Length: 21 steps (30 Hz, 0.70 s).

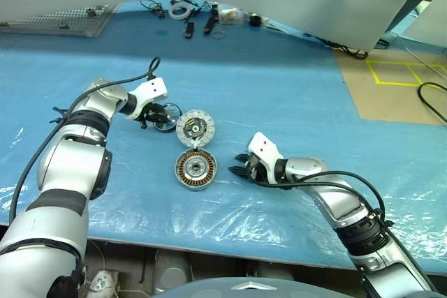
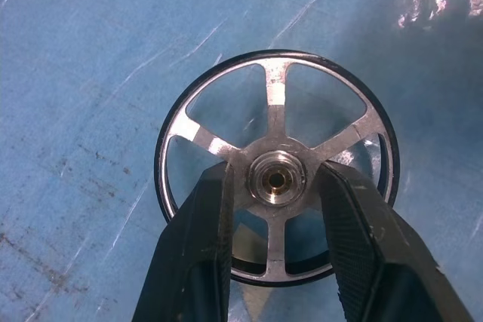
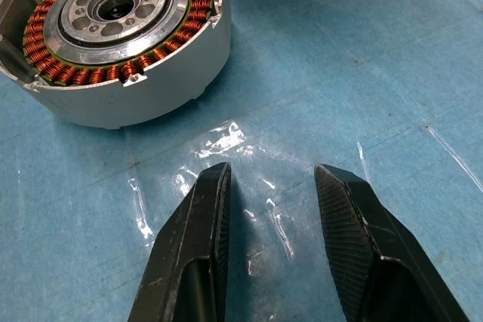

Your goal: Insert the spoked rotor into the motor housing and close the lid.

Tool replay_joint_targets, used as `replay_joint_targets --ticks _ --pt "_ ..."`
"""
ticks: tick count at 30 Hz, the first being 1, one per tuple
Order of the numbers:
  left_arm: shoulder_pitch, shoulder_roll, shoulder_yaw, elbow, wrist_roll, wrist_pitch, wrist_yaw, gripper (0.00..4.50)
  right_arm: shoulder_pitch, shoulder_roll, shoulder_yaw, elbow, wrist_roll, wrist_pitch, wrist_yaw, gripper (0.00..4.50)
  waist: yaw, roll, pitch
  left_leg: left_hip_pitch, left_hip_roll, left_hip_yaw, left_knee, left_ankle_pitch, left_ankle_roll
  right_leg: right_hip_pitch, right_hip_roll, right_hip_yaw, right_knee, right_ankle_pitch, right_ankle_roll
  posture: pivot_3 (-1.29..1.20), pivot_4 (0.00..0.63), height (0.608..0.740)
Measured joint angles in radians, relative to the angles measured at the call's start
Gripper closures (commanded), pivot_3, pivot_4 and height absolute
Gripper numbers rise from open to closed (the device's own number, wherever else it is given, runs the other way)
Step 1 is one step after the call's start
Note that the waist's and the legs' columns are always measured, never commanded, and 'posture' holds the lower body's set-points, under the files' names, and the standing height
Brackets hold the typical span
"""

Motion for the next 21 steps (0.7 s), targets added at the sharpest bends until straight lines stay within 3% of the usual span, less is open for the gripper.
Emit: replay_joint_targets --ticks 9,13,16,21 --pt "0.069 0.098 0.023 -0.060 -0.061 -0.058 -0.137 3.16 -0.054 -0.042 -0.027 0.000 0.023 -0.002 0.068 2.67 0.000 0.001 0.001 0.000 0.000 0.001 -0.005 0.000 0.000 -0.001 0.001 0.000 -0.005 0.000 0.000 0.00 0.150 0.740" --pt "0.126 0.154 0.048 -0.170 -0.113 -0.059 -0.220 3.16 -0.101 -0.056 -0.033 0.014 0.030 -0.012 0.103 2.67 0.002 0.001 0.001 -0.003 0.001 0.001 -0.006 0.000 0.000 -0.001 0.001 -0.001 -0.007 0.000 0.000 0.00 0.150 0.740" --pt "0.196 0.202 0.078 -0.332 -0.171 -0.029 -0.275 3.16 -0.132 -0.062 -0.043 0.030 0.040 -0.024 0.128 2.67 0.002 0.002 0.001 -0.006 0.001 0.001 -0.007 0.000 0.000 -0.003 0.001 -0.001 -0.008 0.000 0.000 0.00 0.150 0.740" --pt "0.397 0.253 0.124 -0.779 -0.317 0.167 -0.337 3.16 -0.166 -0.087 -0.058 0.033 0.061 -0.026 0.185 2.67 0.001 0.003 0.002 -0.010 0.002 0.001 -0.007 0.000 0.000 -0.006 0.001 -0.001 -0.009 0.000 0.000 0.00 0.150 0.740"
